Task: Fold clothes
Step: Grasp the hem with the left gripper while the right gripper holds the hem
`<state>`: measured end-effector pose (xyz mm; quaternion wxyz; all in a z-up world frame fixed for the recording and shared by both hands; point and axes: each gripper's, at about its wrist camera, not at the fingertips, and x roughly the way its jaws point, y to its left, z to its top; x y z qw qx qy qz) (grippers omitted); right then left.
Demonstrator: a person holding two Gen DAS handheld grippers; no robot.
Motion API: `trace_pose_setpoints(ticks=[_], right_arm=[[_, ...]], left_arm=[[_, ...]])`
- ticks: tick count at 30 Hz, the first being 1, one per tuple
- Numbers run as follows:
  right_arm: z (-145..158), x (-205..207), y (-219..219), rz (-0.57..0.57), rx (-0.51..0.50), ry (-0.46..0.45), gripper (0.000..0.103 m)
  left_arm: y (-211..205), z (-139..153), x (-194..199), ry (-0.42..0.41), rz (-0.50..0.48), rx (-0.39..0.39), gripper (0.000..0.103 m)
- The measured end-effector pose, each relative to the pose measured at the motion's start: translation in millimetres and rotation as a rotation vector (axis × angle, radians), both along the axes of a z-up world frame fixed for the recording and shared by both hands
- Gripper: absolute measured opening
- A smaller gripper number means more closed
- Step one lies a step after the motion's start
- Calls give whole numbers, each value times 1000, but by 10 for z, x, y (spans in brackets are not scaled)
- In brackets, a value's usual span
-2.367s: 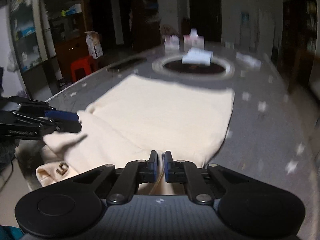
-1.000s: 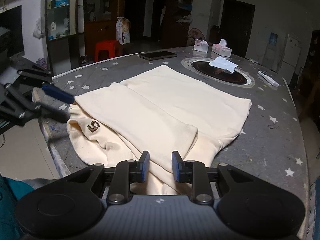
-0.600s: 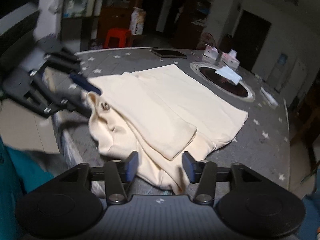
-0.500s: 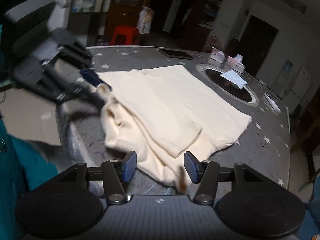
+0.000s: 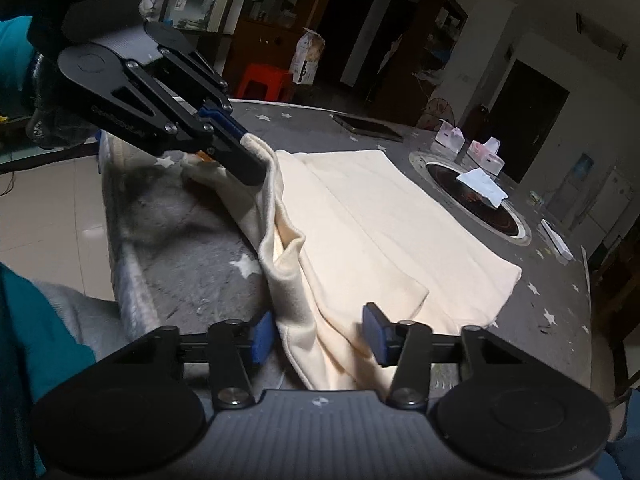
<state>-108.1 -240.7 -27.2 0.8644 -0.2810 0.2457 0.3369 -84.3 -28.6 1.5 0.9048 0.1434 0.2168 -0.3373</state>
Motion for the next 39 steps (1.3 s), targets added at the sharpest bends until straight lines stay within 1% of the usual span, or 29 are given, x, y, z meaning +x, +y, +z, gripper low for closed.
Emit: trace_pose_setpoints(ticks=[1, 2, 3, 5, 8, 10, 12, 13, 15, 19, 23, 24, 26, 27, 28, 30, 35, 39], right_arm=[[-9, 22, 5, 4, 2, 8, 35], [-18, 44, 10, 7, 4, 16, 25], [-27, 67, 14, 11, 6, 24, 20], [-10, 108, -6, -1, 28, 48, 15], [25, 168, -39, -21, 63, 85, 13], [63, 201, -69, -34, 89, 103, 12], [96, 221, -84, -43, 107, 112, 12], [112, 229, -91, -48, 115, 116, 12], [142, 249, -105, -57, 129, 121, 11], [173, 288, -110, -76, 141, 117, 11], [188, 311, -111, -101, 150, 110, 11], [187, 310, -107, -105, 152, 107, 11], [181, 304, -99, -112, 154, 101, 11], [175, 297, -95, -115, 156, 96, 11], [170, 290, -92, -117, 157, 91, 11], [169, 268, -92, -118, 166, 83, 10], [223, 201, -114, -118, 186, 64, 9], [355, 30, -166, -93, 206, 41, 9]], left_arm=[[1, -3, -2, 2, -1, 0, 10], [2, -6, -3, 4, -2, 0, 10], [5, -12, -8, 5, -4, 1, 10], [26, -39, -39, 4, -12, 9, 11], [52, -88, -120, 1, -13, 27, 16], [77, -120, -177, -8, -9, 40, 25], [98, -155, -221, -26, -5, 65, 28], [109, -174, -242, -35, -2, 80, 34], [128, -214, -262, -46, 2, 106, 38], [145, -286, -297, -85, -4, 163, 38], [130, -346, -307, -102, -27, 202, 38], [126, -363, -306, -106, -31, 212, 37], [129, -392, -301, -113, -32, 222, 25], [132, -395, -299, -115, -33, 220, 15], [139, -390, -306, -112, -32, 213, 9], [162, -364, -311, -109, -29, 194, 5], [231, -220, -353, -111, -17, 143, 5], [309, -36, -474, -99, -5, 83, 4]])
